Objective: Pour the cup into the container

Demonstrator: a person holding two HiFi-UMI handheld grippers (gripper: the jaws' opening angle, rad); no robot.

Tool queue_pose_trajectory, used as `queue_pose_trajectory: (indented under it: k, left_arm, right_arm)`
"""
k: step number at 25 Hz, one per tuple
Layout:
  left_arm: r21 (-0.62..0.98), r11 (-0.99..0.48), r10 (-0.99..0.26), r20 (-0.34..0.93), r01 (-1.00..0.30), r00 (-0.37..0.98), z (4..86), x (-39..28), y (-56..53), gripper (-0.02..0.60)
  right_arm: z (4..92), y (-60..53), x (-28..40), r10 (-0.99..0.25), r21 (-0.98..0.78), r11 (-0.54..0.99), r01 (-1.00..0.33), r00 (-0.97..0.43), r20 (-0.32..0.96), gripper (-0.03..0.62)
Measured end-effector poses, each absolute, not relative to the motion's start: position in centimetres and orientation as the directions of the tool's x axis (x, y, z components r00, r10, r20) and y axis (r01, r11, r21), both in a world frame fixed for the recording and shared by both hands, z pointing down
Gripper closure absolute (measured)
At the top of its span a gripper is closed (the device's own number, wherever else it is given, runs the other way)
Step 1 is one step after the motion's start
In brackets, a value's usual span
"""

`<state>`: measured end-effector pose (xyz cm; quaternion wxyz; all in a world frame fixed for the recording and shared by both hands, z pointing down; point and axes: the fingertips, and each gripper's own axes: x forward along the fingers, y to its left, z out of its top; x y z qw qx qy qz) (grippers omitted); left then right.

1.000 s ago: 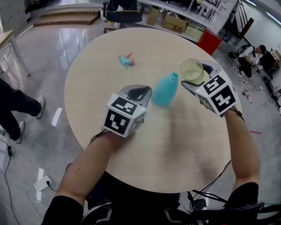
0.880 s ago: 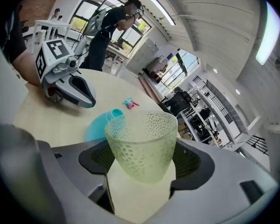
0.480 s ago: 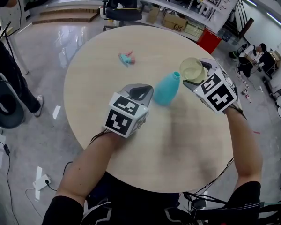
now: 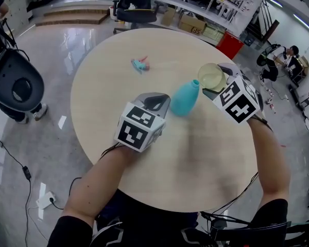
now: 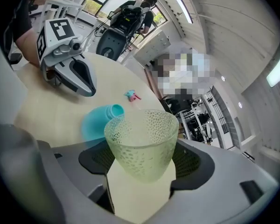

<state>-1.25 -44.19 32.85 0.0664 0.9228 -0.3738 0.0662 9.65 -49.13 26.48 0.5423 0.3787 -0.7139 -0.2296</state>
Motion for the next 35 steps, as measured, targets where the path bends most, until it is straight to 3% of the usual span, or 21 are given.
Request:
queue_pose_trajectory:
  k: [35]
  left_arm:
    - [0.072,-0.713,-0.679,0.172,-0.697,0.713,32.50,-1.37,-44.09,0.589]
  right_arm:
    - [25.90,-50.03,9.13,-0.805,0.785,0.592,-0.182,-0.075,0.589,0.220]
